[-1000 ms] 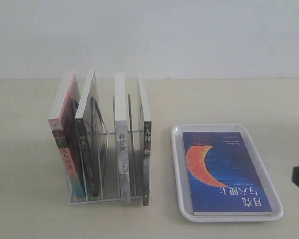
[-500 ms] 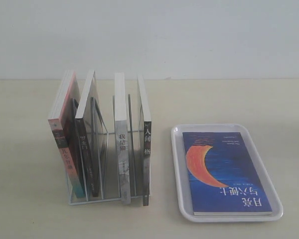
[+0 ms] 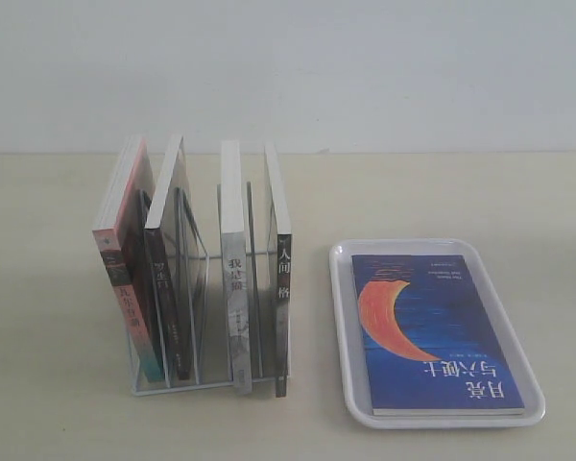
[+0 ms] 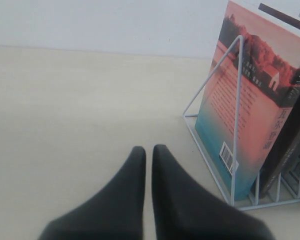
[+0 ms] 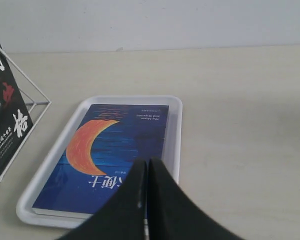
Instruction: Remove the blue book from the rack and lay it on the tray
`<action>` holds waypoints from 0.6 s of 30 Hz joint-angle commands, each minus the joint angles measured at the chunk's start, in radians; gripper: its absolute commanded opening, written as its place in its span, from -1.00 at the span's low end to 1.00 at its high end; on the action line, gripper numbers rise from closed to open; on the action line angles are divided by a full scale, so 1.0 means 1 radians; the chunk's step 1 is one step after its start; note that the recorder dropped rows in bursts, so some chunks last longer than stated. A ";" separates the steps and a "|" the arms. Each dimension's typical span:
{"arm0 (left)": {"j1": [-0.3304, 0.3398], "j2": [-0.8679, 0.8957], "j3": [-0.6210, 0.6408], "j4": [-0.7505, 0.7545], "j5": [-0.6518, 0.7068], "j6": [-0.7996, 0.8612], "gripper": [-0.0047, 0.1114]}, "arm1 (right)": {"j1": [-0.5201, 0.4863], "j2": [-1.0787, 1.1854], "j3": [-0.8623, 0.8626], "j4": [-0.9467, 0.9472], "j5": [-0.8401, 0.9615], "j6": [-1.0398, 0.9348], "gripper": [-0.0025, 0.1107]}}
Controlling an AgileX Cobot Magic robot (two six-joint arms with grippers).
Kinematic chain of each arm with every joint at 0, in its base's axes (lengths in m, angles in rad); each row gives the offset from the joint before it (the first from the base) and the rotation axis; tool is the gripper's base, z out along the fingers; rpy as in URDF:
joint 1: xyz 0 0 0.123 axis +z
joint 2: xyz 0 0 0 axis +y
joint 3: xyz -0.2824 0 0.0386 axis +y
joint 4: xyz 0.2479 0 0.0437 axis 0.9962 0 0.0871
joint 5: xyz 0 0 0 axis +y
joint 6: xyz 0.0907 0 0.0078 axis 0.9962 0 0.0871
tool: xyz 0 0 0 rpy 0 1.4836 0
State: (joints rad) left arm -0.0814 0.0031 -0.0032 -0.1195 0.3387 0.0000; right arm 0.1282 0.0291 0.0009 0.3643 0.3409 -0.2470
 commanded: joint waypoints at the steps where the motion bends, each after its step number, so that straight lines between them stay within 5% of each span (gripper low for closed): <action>1: 0.001 -0.003 0.003 0.004 -0.005 -0.006 -0.85 | -0.008 -0.006 -0.001 -0.010 0.006 0.004 -0.96; 18: 0.001 -0.003 0.003 0.004 -0.005 -0.006 -0.85 | -0.008 -0.006 -0.001 -0.353 -0.007 0.389 -0.96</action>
State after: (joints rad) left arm -0.0814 0.0031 -0.0032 -0.1195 0.3387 0.0000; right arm 0.1282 0.0291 0.0009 0.0356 0.3467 0.1196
